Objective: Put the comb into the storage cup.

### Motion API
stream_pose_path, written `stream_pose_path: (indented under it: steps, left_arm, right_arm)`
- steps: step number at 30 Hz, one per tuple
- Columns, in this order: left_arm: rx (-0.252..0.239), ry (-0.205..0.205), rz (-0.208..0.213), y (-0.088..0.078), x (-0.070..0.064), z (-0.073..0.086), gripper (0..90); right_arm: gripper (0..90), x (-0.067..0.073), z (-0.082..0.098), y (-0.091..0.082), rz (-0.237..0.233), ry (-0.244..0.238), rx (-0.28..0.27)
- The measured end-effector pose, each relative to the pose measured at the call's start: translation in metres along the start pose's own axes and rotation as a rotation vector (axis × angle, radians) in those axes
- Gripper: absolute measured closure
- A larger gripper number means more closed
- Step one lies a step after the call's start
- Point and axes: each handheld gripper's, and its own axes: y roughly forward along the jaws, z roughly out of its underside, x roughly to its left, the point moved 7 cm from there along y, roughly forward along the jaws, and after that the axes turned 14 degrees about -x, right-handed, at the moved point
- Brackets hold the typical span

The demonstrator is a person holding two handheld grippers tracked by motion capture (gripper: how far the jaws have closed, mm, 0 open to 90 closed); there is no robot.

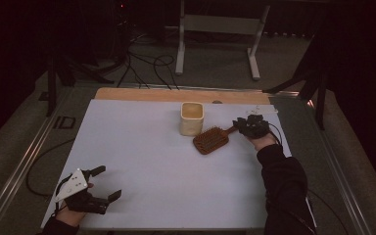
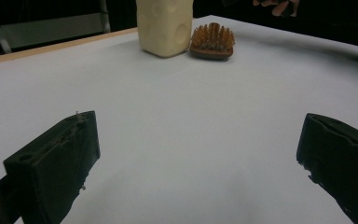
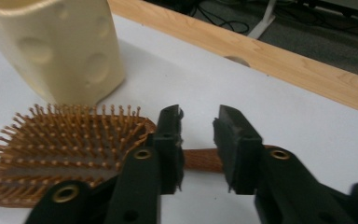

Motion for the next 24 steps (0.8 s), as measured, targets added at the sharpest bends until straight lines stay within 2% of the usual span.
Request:
stream_pose_path:
  steps: [3, 11, 18, 24]
  left_arm:
    - [-0.001, -0.002, -0.001, 0.000, 0.000, 0.000, 0.0]
    - [0.004, -0.004, 0.004, 0.001, 0.000, 0.001, 0.0]
    - [0.007, -0.006, 0.009, 0.002, 0.000, 0.002, 0.0]
    - [0.008, -0.011, 0.011, 0.002, 0.001, 0.003, 0.0]
  right_arm:
    - [78.1, -0.002, 0.003, 0.006, -0.001, -0.006, 0.015]
    - [88.6, -0.012, 0.012, 0.024, 0.012, 0.020, 0.057]
    - [90.0, -0.018, 0.018, 0.038, 0.024, 0.019, 0.091]
    - [90.0, -0.021, 0.025, 0.049, 0.029, -0.015, 0.136]
